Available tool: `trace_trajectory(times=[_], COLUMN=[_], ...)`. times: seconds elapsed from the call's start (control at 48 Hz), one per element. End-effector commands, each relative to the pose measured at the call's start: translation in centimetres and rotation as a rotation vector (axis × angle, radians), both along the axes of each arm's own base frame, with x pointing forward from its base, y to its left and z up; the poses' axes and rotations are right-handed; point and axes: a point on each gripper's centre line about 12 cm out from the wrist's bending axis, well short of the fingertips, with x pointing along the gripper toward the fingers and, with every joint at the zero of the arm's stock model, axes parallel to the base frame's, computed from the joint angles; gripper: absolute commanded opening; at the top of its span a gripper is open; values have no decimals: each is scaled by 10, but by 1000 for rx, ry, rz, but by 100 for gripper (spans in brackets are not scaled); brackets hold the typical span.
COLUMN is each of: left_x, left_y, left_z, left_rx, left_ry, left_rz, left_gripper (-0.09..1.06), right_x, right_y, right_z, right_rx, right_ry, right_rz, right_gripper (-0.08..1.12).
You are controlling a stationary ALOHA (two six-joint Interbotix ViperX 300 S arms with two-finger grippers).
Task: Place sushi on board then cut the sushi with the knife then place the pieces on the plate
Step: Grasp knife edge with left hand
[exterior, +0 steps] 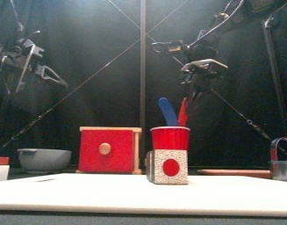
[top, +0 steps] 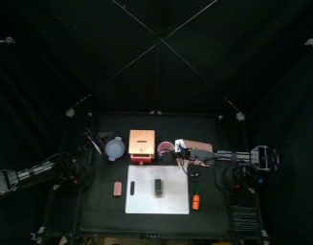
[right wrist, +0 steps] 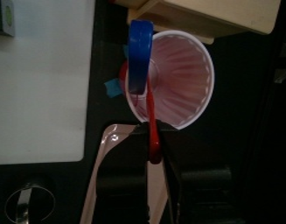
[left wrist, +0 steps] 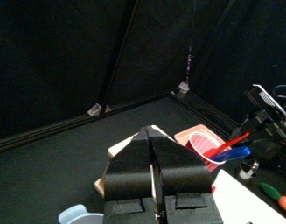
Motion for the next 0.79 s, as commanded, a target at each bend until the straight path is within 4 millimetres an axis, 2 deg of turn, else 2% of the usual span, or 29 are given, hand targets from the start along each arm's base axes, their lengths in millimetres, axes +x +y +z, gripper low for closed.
trace_trajectory(times=[0.021,0.188,0.417,0.521,0.646,0.792], left_x=[1,1,3,7,20,36], left_y=[2,2,2,-1,-15,-37], left_z=[5,7,11,16,32,42], left_rx=[9,14,34,79,165,284], left_ry=[-10,-13,-9,4,11,47], left_rz=[5,5,-4,-33,-137,-278], left_gripper=[1,1,1,1,6,22], right_x=[2,-11,-44,-57,-70,-72], right_y=[-2,-20,-38,-36,-24,-12], right_z=[17,46,96,116,146,146], right_rx=[0,9,24,57,137,257], right_ry=[-54,-146,-315,-394,-546,-677], right_rz=[-13,-94,-197,-227,-237,-248], right_gripper=[39,39,39,39,39,39])
